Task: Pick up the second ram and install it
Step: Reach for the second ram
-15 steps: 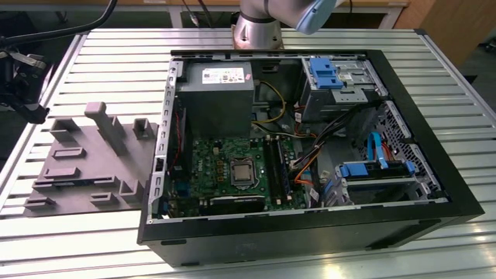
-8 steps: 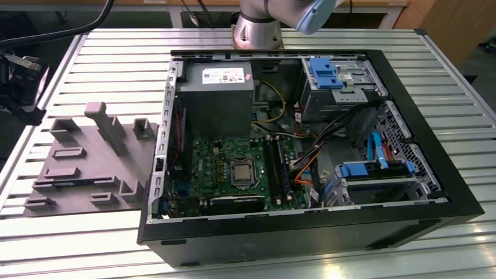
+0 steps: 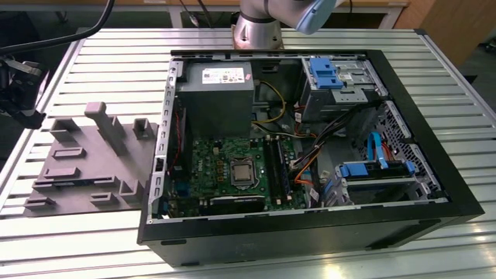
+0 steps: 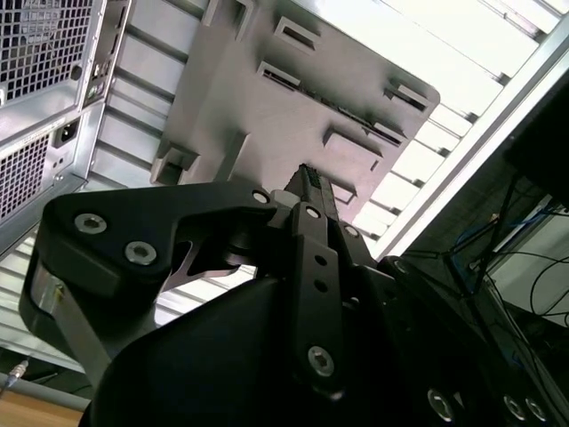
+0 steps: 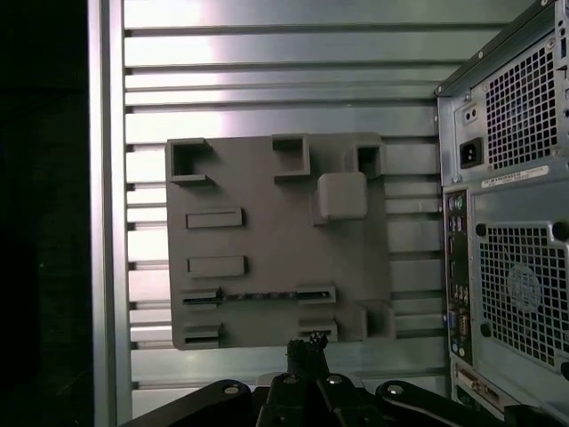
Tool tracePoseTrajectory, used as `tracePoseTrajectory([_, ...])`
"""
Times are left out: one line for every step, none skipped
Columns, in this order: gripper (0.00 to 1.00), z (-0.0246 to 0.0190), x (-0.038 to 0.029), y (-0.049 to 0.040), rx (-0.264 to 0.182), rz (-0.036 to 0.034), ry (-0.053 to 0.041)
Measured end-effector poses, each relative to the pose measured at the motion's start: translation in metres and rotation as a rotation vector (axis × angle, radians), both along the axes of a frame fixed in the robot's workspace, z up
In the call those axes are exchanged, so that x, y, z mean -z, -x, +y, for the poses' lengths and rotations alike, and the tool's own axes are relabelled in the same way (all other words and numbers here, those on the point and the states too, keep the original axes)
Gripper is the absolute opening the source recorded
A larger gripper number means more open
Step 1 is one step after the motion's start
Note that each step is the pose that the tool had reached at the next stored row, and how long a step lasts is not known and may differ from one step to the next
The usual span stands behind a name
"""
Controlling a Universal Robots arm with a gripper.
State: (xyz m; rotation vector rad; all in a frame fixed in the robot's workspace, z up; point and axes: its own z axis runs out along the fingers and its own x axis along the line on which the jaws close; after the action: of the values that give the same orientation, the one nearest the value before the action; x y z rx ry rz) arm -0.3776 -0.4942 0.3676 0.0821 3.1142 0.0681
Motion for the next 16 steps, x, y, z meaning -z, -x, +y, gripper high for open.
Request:
tracePoseTrajectory([0.11,0.0000,0.0009,0.0002,0.000,0.0000,0.0001])
tracePoseTrajectory([0.11,0.0000,0.0018,0.0004,0.000,0.0001,0.0000])
tracePoseTrajectory([0.11,0.0000,0.0026,0.0006,0.000,0.0001,0.0000])
tracePoseTrajectory([0.11,0.0000,0.0033,0.0008,0.000,0.0002,0.0001])
tracePoseTrajectory([0.11,-0.0001,0.0041,0.0009,0.000,0.0003,0.0000])
tracePoseTrajectory([0.11,-0.0001,0.0047,0.0010,0.000,0.0003,0.0001])
tracePoseTrajectory([0.11,-0.0001,0.0053,0.0012,0.000,0.0004,0.0001])
tracePoseTrajectory([0.11,-0.0001,0.0059,0.0013,0.000,0.0004,0.0001])
tracePoseTrajectory([0.11,-0.0002,0.0063,0.0014,0.000,0.0004,0.0001])
tracePoseTrajectory([0.11,-0.0002,0.0067,0.0015,0.000,0.0005,0.0001])
tracePoseTrajectory([0.11,-0.0002,0.0071,0.0016,0.000,0.0005,0.0001])
tracePoseTrajectory([0.11,-0.0003,0.0075,0.0017,0.000,0.0004,0.0001])
tracePoseTrajectory([0.11,-0.0003,0.0079,0.0018,0.000,0.0004,0.0000])
tracePoseTrajectory([0.11,-0.0004,0.0083,0.0019,-0.001,0.0004,0.0001])
tracePoseTrajectory([0.11,-0.0004,0.0086,0.0020,-0.001,0.0004,0.0001])
tracePoseTrajectory([0.11,-0.0004,0.0090,0.0021,-0.001,0.0004,0.0000])
